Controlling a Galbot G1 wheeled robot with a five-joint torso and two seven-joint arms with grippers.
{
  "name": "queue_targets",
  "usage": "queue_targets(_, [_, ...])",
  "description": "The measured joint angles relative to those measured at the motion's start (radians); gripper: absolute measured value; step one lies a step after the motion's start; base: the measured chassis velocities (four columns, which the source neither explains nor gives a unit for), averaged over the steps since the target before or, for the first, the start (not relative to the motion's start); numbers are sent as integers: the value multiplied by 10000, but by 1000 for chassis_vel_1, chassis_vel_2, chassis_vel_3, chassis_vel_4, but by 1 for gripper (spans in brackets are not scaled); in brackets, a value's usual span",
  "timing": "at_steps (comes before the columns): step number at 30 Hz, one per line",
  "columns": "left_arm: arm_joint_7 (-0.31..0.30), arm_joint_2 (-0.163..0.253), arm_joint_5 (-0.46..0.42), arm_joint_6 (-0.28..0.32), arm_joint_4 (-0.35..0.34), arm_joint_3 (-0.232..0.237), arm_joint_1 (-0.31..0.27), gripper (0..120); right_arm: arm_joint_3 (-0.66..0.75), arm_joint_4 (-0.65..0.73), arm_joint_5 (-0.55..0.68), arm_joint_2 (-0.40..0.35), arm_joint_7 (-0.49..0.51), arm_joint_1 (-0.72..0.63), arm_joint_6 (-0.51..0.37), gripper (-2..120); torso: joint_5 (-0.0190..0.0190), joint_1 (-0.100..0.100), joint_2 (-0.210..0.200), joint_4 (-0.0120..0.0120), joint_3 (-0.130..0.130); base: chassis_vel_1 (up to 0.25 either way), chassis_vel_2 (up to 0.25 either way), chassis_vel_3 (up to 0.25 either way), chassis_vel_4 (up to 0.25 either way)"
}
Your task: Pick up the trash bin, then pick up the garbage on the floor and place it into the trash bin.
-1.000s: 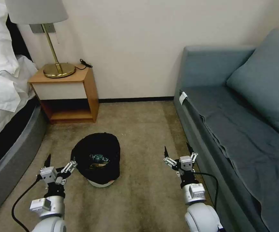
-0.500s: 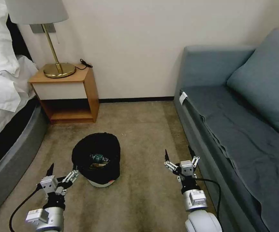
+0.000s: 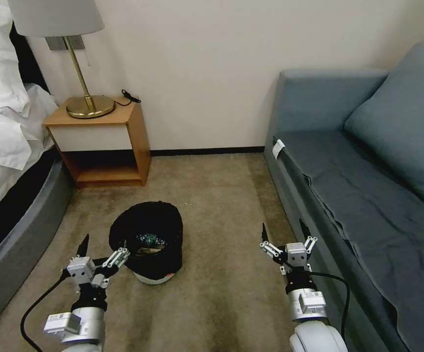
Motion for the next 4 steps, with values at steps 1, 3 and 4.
queue_targets(1, [-5,2,18,0,0,31,14,100,10,0,0,7,-12,-14,17,100,0,0,0,0,0,0,0,0,0])
queue_targets(3, [-7,4,57,-9,2,64,52,100,30,0,1,16,-32,-47,56,100,-1,0,0,0,0,0,0,0,0])
queue_targets(4, [-7,15,102,-50,25,87,121,100,72,3,5,19,-60,-82,95,100,0,0,1,0,0,0,0,0,0])
